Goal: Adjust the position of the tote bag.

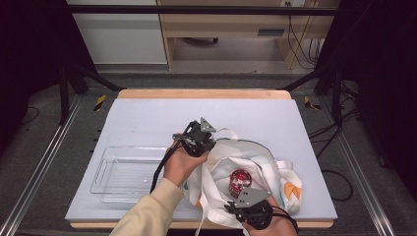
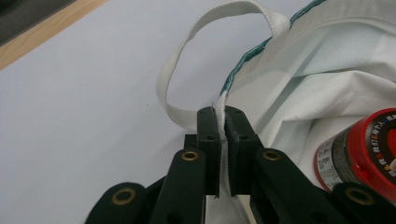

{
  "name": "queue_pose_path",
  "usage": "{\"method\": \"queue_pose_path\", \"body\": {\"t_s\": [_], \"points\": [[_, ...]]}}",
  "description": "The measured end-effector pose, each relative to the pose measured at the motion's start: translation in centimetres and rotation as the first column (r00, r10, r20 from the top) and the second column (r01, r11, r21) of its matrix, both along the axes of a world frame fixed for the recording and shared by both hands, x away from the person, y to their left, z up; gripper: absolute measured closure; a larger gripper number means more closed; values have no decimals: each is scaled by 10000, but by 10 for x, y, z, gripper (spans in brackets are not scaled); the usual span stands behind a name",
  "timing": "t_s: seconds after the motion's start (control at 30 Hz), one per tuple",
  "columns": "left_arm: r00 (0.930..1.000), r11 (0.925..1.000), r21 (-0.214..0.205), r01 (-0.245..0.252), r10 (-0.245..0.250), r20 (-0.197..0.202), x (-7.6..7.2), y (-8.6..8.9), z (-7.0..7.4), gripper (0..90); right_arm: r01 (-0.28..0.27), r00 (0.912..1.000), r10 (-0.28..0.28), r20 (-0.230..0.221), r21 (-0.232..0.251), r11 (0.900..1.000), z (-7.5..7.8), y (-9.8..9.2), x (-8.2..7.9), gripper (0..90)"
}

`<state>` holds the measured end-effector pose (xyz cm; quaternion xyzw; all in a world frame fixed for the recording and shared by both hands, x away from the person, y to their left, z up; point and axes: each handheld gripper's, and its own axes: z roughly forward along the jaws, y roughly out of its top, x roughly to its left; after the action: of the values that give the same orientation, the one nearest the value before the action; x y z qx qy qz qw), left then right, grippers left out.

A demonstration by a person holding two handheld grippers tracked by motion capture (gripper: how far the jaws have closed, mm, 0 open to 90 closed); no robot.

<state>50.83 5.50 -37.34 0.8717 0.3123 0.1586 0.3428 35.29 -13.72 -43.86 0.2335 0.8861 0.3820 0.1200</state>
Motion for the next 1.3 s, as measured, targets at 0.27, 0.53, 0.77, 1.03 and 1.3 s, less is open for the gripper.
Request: {"method": "queue_pose_path", "body": {"t_s": [0.27, 0.53, 0.77, 1.03, 1.3], "points": [[9999, 9999, 14, -106, 106, -116, 5, 1, -5, 857, -63, 9999, 62, -135, -30, 10000, -3, 1, 0, 867], [9995, 9998, 32, -198, 198, -232, 9, 1, -10, 858, -122, 9996, 118, -244, -167, 9998, -6, 3, -1, 868], [9993, 9997, 129, -218, 222, -310, 12, 0, -13, 858, -151, 9993, 145, -337, -183, 9997, -8, 3, -1, 868], [9988, 9994, 131, -306, 311, -383, 15, -2, -18, 859, -209, 9990, 203, -406, -161, 9997, -9, 3, -1, 868], [9980, 9989, 283, -375, 388, -491, 20, -4, -24, 859, -230, 9989, 224, -413, -153, 9996, -10, 3, -1, 867]]}}
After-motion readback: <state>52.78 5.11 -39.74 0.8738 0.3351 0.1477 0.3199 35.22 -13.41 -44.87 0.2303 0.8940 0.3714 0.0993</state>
